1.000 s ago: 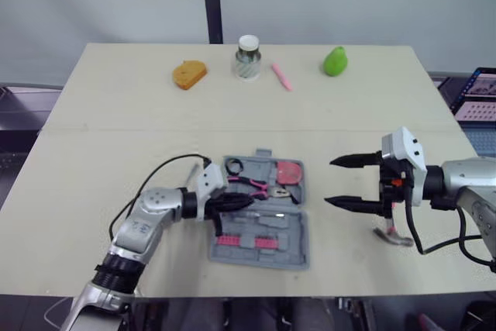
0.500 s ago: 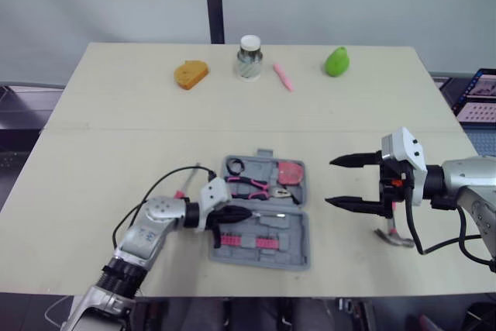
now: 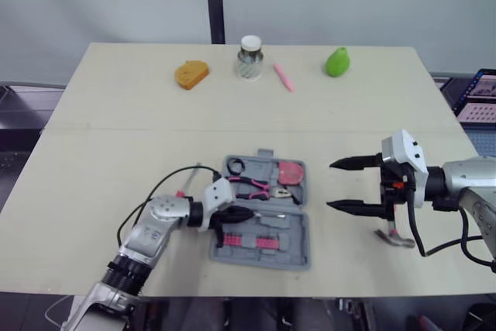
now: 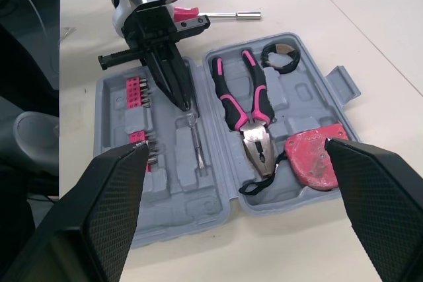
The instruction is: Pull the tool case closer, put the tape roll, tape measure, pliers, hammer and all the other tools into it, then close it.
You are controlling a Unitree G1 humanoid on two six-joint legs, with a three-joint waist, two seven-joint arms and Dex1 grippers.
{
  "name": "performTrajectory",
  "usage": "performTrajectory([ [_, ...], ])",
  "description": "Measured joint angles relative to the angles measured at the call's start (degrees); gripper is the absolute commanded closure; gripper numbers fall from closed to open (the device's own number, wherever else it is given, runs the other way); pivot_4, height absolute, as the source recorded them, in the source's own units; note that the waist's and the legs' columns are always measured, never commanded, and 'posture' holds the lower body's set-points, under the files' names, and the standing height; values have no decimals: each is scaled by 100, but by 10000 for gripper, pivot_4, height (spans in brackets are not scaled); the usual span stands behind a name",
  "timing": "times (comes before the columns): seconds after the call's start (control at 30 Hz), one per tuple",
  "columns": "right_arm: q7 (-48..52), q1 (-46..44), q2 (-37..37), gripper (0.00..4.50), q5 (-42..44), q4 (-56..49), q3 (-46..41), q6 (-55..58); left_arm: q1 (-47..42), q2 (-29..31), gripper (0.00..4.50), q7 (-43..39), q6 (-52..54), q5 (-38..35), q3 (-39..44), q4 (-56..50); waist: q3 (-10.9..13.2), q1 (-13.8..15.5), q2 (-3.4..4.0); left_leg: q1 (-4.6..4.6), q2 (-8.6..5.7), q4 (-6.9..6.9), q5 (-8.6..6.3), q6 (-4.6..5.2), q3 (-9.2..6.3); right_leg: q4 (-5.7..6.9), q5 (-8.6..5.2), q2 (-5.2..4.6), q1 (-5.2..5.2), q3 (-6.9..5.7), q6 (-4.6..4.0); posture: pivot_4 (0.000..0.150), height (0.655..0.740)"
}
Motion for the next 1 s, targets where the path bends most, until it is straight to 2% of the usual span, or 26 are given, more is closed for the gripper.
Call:
performTrajectory([
  [0.67,163,64,-61,0,6,-39,0,9,-90,36,43930,134,98,302,-311,-22,-29,22,1,11,1,-1,0,1,-8,-3,0,-6,16,-4,0,1500,7400],
  [1.0,162,48,-61,0,4,-44,0,13,-131,151,43930,206,219,385,-519,-42,-144,-3,12,38,10,-10,-12,-2,-14,-28,0,1,50,-11,0,1500,7400],
])
